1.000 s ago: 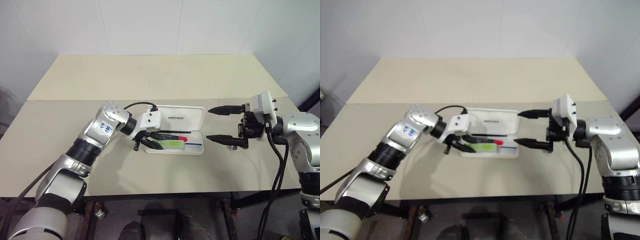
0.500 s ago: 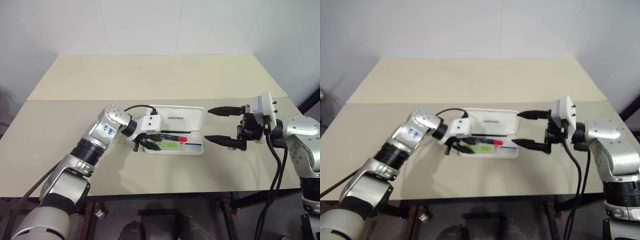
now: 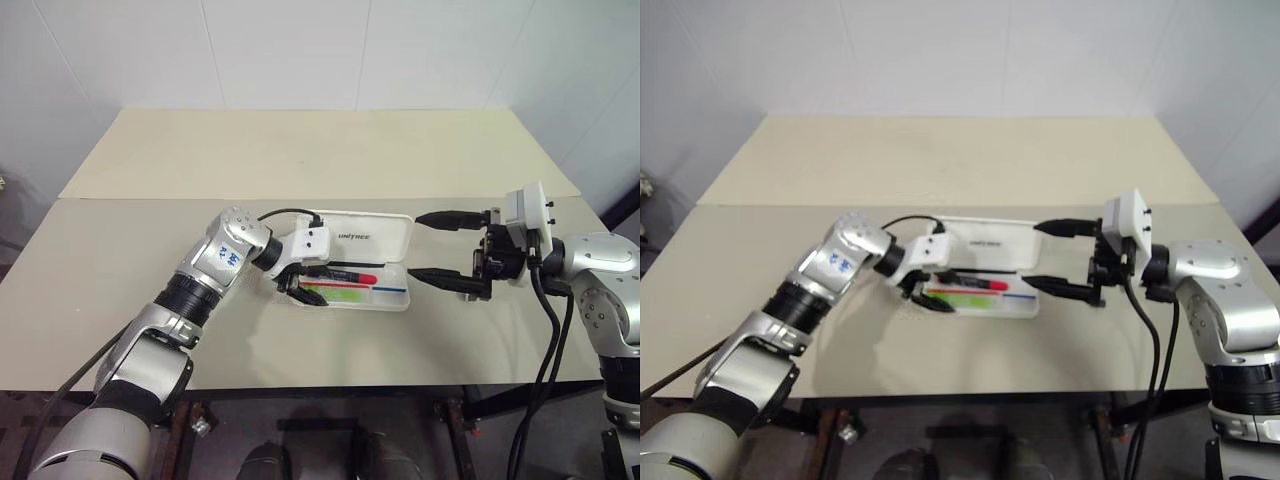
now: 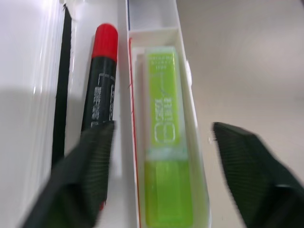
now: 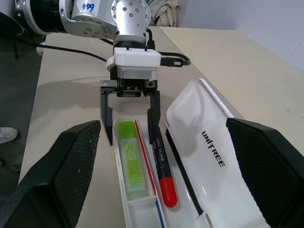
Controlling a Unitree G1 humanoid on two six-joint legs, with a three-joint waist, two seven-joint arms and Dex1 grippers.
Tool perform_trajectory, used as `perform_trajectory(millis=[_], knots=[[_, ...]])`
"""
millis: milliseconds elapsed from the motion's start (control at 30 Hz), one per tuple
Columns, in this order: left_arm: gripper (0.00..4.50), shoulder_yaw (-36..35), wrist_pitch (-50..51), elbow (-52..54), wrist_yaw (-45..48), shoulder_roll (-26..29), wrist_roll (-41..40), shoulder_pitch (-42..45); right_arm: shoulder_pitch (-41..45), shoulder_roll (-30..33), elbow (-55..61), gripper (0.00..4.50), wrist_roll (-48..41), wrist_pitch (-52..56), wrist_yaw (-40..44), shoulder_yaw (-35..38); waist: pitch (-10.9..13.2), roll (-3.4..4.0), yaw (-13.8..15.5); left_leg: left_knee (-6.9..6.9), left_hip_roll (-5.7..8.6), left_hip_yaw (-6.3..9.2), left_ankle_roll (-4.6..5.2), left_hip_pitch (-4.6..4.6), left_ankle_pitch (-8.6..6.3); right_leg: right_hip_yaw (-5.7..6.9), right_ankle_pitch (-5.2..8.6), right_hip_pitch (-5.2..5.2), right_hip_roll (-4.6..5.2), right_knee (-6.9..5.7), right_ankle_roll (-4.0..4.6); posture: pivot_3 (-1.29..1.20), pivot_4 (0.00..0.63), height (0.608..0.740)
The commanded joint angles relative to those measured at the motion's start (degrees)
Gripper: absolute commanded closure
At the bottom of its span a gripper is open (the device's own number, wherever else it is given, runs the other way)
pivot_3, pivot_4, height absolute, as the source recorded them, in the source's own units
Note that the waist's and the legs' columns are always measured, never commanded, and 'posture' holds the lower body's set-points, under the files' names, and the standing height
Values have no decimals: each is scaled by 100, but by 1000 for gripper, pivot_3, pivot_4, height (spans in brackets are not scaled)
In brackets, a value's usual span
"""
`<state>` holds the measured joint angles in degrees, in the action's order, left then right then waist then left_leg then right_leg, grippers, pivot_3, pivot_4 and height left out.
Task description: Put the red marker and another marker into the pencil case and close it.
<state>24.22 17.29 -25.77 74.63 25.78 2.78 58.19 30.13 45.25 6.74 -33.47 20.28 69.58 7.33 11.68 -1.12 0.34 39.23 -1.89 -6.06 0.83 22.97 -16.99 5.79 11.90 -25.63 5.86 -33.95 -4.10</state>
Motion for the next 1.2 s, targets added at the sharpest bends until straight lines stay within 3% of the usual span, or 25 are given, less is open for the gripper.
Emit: perform_trajectory(millis=[33,200,300,467,733,933,1200], knots=[[6,-186,74,185,59,10,-106,187,54,-14,154,0,-111,-19,-34,117,0,0,3,0,0,0,0,0,0,0,0,0,0,0,0,0,150,740],[6,-356,216,641,191,27,-321,130,61,-21,153,0,-118,265,-275,130,0,0,-1,0,-1,0,0,0,0,0,0,0,0,-2,0,0,150,740],[6,-621,142,1142,379,123,-720,-56,58,38,262,0,-14,1018,-978,97,0,0,-5,1,-1,2,-1,1,1,0,0,0,1,-1,0,0,150,740],[6,-1471,-21,1977,890,765,-1657,-621,-141,552,1122,0,51,3479,-2378,-7,-1,5,-41,0,-13,39,-19,0,11,-5,4,-7,6,-9,6,0,150,740],[6,-2231,-188,1788,654,1497,-1940,-813,459,860,1367,0,112,6379,-3602,89,-1,5,-1,1,0,62,20,-1,14,4,5,-5,38,-5,10,0,150,740],[6,-2323,-442,1733,375,1589,-1880,-1008,733,675,1132,0,340,7096,-4091,93,-1,5,-16,0,11,59,32,5,14,7,-1,-4,52,-5,-1,0,150,740],[6,-2435,-319,2101,221,1724,-2049,-1292,780,214,399,0,758,6922,-4551,25,-1,5,-36,-1,12,51,40,22,10,10,-8,-6,47,-1,-14,0,150,740]])
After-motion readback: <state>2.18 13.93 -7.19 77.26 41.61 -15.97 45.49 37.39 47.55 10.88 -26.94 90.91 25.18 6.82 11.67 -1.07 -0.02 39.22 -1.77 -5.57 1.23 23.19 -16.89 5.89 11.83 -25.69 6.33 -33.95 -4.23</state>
